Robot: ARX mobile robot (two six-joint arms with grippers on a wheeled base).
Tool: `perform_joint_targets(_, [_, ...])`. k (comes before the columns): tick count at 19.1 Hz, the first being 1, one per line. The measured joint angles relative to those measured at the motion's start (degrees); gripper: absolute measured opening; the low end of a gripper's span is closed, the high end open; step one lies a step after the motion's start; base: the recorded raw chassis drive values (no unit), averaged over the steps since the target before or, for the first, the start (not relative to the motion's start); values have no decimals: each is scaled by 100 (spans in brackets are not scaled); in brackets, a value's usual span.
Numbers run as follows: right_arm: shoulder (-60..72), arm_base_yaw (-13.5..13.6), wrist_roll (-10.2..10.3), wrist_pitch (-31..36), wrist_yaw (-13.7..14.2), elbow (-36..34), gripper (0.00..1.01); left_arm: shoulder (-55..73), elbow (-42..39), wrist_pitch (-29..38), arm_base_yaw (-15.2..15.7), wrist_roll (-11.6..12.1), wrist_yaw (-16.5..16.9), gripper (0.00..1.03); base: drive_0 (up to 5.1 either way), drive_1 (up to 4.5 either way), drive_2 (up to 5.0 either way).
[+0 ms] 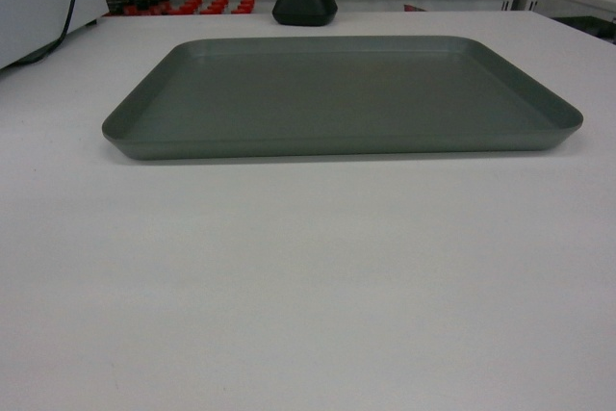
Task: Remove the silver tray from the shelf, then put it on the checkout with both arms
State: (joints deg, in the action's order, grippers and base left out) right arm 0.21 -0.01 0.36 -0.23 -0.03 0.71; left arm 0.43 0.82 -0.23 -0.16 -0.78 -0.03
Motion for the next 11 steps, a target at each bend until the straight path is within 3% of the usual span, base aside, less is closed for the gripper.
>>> perform_joint_targets(1, [0, 0, -2, 0, 0, 0, 9, 0, 0, 0, 0, -2, 4, 4, 0, 0, 0])
perform_joint_targets(4, [0, 0, 0, -2, 0, 0, 38, 0, 0, 0, 0, -2, 2, 32, 0, 0, 0])
perform_joint_targets(9, [0, 0, -2, 0, 0, 0, 86, 0, 0, 0, 0, -2, 2, 81, 0, 0, 0])
perform_joint_targets(10, [0, 0, 0, -2, 0, 0, 100, 0, 0, 0, 0, -2, 4, 97, 0, 0, 0])
perform_joint_targets(11, [0, 0, 0, -2, 0, 0, 97, 0, 0, 0, 0, 2, 2, 99, 0, 0, 0])
